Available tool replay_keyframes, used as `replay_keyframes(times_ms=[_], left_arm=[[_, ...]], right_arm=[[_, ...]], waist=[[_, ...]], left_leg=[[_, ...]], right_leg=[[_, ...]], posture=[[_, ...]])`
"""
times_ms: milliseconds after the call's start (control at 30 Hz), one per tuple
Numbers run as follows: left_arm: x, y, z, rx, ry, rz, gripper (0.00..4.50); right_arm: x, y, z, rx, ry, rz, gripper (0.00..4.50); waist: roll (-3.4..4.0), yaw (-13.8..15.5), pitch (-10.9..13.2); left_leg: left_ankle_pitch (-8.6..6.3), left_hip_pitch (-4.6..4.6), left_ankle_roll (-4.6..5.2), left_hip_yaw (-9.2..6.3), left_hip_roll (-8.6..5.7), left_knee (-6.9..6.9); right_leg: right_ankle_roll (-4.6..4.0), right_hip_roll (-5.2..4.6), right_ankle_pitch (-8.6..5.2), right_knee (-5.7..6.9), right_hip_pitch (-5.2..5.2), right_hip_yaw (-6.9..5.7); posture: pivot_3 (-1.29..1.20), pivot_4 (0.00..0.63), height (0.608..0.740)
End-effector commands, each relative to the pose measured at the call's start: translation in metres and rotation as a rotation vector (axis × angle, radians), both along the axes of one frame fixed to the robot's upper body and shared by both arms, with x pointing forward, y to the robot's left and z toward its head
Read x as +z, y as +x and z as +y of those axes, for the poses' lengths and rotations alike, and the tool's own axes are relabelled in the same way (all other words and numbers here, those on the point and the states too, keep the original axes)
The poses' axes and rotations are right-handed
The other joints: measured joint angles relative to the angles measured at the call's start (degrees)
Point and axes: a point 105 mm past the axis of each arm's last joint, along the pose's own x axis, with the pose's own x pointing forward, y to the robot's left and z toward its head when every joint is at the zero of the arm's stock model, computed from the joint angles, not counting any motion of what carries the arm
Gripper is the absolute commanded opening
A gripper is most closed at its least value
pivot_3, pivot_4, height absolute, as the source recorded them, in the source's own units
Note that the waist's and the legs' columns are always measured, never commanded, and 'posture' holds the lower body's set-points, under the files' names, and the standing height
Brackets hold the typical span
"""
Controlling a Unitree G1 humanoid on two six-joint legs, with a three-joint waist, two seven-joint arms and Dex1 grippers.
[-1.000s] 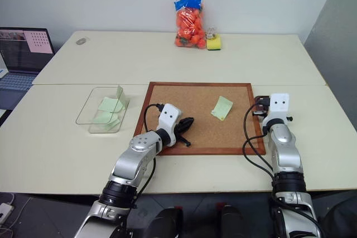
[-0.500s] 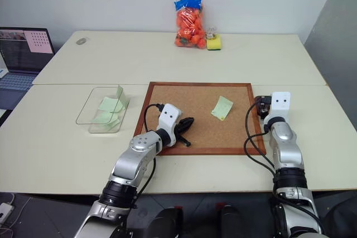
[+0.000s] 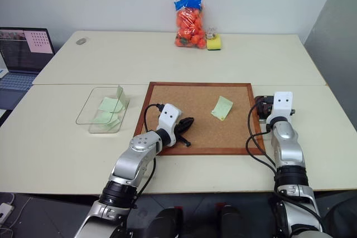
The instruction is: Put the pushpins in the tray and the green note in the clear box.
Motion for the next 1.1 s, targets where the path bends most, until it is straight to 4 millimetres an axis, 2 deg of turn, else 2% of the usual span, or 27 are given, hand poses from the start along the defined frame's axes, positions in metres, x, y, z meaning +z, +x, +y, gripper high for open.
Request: replay_keyframes(times_ms=[33,333,600,700,867,967,1100], left_arm=[[-0.015,-0.009,-0.010,-0.038,0.019,0.057,0.00],[-0.015,-0.008,-0.010,-0.034,0.015,0.056,0.00],[-0.015,-0.008,-0.010,-0.035,0.016,0.057,0.00],[-0.015,-0.008,-0.010,-0.036,0.017,0.057,0.00],[-0.015,-0.008,-0.010,-0.035,0.016,0.058,0.00],[-0.015,-0.008,-0.010,-0.037,0.015,0.059,0.00],[-0.015,-0.008,-0.011,-0.039,0.015,0.059,0.00]], right_arm=[[0.011,0.003,-0.009,-0.040,-0.002,-0.016,4.26],[0.016,0.003,-0.011,-0.037,-0.007,-0.035,4.26],[0.048,0.001,0.006,0.075,-0.013,-0.193,4.26],[0.054,-0.004,0.025,0.205,-0.042,-0.223,4.26],[0.063,-0.032,0.073,0.570,-0.010,-0.273,4.26],[0.051,-0.052,0.101,0.774,-0.042,-0.221,4.26],[0.034,-0.071,0.128,0.947,-0.065,-0.155,4.26]], waist=[[0.00,0.00,0.00],[0.01,0.00,0.00],[0.01,-0.01,0.00],[0.01,-0.01,0.00],[0.01,0.02,0.00],[0.01,0.00,0.00],[0.01,0.00,0.00]], left_leg=[[0.00,0.00,0.00,0.00,0.00,0.00],[0.00,0.00,0.00,0.00,0.00,0.00],[0.00,0.00,0.00,0.00,0.00,0.00],[0.00,-0.01,0.00,0.00,-0.01,0.00],[0.00,-0.01,0.00,-0.03,0.00,0.00],[0.00,0.00,0.00,-0.03,0.00,0.01],[0.00,0.01,0.00,-0.06,0.01,0.01]], right_leg=[[0.00,0.00,0.00,0.00,0.00,0.00],[-0.02,0.00,0.01,-0.01,0.00,0.00],[0.02,0.00,-0.01,0.00,0.00,0.00],[0.02,0.00,-0.01,-0.01,0.00,-0.01],[0.07,0.00,-0.04,-0.02,0.02,-0.03],[0.11,0.00,-0.06,-0.02,0.02,-0.03],[0.12,0.01,-0.06,-0.03,0.03,-0.05]], posture=[[0.00,0.150,0.740],[0.00,0.150,0.740],[0.00,0.150,0.740],[0.00,0.150,0.740],[0.00,0.150,0.740],[0.00,0.150,0.740],[0.00,0.150,0.740]])
